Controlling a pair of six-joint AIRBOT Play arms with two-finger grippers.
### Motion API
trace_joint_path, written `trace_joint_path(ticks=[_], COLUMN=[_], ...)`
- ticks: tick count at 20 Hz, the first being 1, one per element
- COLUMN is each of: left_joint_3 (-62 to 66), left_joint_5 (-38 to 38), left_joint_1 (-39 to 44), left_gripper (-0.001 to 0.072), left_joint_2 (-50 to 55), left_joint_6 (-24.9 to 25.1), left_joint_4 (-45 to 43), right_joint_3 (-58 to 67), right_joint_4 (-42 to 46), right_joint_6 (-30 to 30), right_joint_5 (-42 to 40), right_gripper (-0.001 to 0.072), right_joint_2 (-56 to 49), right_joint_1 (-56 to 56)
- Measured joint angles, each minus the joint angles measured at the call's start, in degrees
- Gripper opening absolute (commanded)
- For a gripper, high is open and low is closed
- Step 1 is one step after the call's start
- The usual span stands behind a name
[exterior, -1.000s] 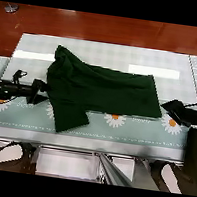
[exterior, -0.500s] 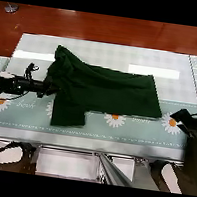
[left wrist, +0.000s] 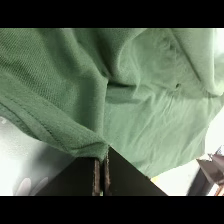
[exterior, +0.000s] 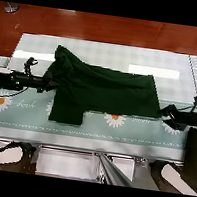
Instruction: Fold the shirts.
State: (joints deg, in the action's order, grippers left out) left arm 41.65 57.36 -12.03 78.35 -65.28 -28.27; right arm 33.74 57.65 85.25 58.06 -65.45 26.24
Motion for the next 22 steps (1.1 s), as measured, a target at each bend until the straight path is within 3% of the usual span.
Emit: trace_joint_path(ticks=[2,3,4,5,11,17,22], left_joint_3=[0.07,0.07,0.11,0.13,8.37,40.81,66.51], left_joint_5=[0.04,0.07,0.07,0.09,1.62,2.01,4.28], left_joint_1=[0.00,0.00,0.00,0.00,-0.13,-0.17,-0.17], left_gripper=[0.0017,0.0018,0.0017,0.0017,0.0017,0.0015,0.0015], left_joint_2=[0.00,0.00,0.00,0.00,-3.28,-10.25,-16.20], left_joint_6=[0.02,0.07,0.11,0.15,0.42,-1.44,-9.86], left_joint_4=[0.00,0.00,0.00,0.00,0.44,2.25,-13.92], right_joint_3=[2.16,3.34,4.39,5.31,20.96,59.76,79.89], right_joint_4=[-1.86,-2.27,-2.29,-1.49,-3.30,-3.48,2.14], right_joint_6=[-0.09,-0.04,-0.04,0.00,-2.75,-0.09,2.27], right_joint_5=[-1.16,-1.55,-2.25,-2.71,2.51,7.74,13.42], right_gripper=[0.0611,0.0458,0.0119,0.0030,0.0029,0.0029,0.0029], right_joint_2=[-3.34,-4.85,-6.27,-7.34,-9.05,-4.72,5.29], right_joint_1=[-2.75,-4.24,-5.68,-6.99,-11.91,-12.72,-12.81])
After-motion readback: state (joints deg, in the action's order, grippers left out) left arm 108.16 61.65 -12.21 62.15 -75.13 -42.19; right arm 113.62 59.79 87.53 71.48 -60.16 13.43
